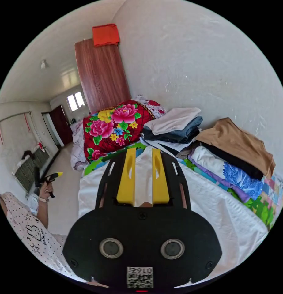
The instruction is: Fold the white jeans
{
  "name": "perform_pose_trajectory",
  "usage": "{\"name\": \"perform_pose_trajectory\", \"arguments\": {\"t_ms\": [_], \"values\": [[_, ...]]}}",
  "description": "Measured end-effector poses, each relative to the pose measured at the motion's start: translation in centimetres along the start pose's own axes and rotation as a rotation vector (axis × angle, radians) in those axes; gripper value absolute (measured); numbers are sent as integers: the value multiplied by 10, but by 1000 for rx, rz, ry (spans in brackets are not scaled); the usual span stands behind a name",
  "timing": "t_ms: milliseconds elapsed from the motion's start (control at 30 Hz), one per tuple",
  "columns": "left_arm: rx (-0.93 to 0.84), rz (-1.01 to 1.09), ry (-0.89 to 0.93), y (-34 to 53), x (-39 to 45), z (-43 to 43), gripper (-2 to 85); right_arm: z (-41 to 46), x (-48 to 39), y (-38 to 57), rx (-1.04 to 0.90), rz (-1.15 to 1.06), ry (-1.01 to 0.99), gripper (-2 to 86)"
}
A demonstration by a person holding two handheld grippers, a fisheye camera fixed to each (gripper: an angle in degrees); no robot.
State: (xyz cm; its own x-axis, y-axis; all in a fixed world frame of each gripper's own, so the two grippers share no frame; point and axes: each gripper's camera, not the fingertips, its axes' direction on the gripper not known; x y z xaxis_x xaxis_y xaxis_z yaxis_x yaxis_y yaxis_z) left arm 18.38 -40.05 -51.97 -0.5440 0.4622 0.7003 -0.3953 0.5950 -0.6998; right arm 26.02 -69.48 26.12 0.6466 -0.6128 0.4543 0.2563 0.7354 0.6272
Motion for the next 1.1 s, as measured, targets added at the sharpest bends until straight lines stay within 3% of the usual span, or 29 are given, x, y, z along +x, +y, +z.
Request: {"name": "perform_pose_trajectory", "arguments": {"t_ms": [67,267,433,600,800,867,1100], "values": [[-91,92,82,-59,24,47,77,11,1,19,-27,-2,-61,59],[-440,311,165,-226,88,202,122,89,-33,53,-333,-175,70,84],[-536,302,37,-350,93,287,129,91,-66,85,-362,-278,203,86],[-758,223,-127,-443,80,377,136,72,-94,108,-268,-311,237,85],[-800,353,-314,-497,106,382,91,70,-118,133,-225,-332,214,84],[-822,354,-220,-508,111,381,60,72,-123,141,-214,-318,176,84],[-760,350,-266,-558,109,353,-4,76,-138,167,-210,-302,194,84]]}}
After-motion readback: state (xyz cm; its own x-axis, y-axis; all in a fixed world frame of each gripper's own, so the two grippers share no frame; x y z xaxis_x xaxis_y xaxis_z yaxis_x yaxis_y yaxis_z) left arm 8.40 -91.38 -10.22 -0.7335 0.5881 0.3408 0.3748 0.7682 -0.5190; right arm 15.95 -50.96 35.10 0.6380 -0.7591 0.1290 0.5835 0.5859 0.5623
